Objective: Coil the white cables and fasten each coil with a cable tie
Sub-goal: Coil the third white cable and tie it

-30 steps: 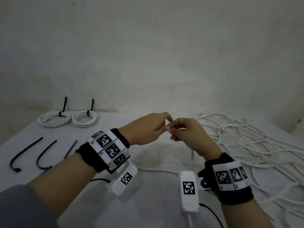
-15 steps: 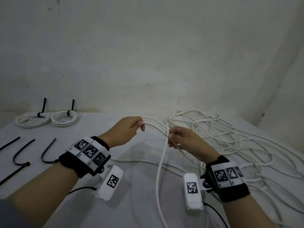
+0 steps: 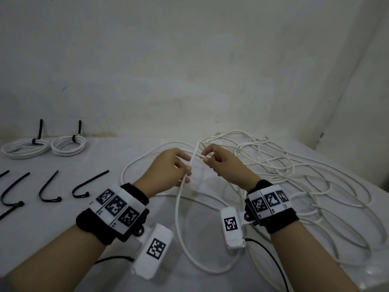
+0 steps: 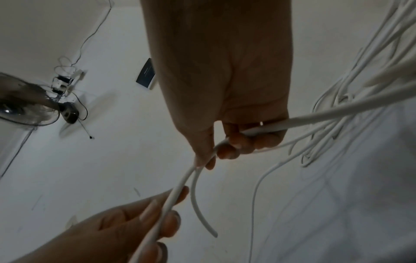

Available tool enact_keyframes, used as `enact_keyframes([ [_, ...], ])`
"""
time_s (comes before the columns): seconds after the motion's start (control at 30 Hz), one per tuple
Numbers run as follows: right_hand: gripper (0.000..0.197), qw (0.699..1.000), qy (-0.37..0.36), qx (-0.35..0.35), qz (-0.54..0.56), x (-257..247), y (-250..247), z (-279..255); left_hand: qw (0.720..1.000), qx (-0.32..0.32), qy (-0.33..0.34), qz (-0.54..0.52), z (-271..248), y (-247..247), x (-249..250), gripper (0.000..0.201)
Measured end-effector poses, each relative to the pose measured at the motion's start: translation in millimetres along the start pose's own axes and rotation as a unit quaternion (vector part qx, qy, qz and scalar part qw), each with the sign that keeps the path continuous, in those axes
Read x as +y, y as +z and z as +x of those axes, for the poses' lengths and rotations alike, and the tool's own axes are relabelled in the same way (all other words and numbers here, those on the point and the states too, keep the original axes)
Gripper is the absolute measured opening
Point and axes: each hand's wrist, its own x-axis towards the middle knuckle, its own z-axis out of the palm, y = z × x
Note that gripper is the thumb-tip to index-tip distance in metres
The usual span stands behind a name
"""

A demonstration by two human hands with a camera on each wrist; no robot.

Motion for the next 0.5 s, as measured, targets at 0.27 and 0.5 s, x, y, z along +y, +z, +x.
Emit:
enact_keyframes([
  [0.27, 0.014, 0.995, -0.044, 0.088, 0.004, 1.8, -38.7, -5.0, 0.997, 0.055, -0.037, 0.041, 21.3, -25.8, -39.5, 0.016],
  [0.5, 0.01, 0.994, -0.081, 0.074, 0.003, -8.8, -47.4, -2.6, 0.995, -0.001, -0.071, 0.075, 33.0, -29.0, -54.7, 0.019],
])
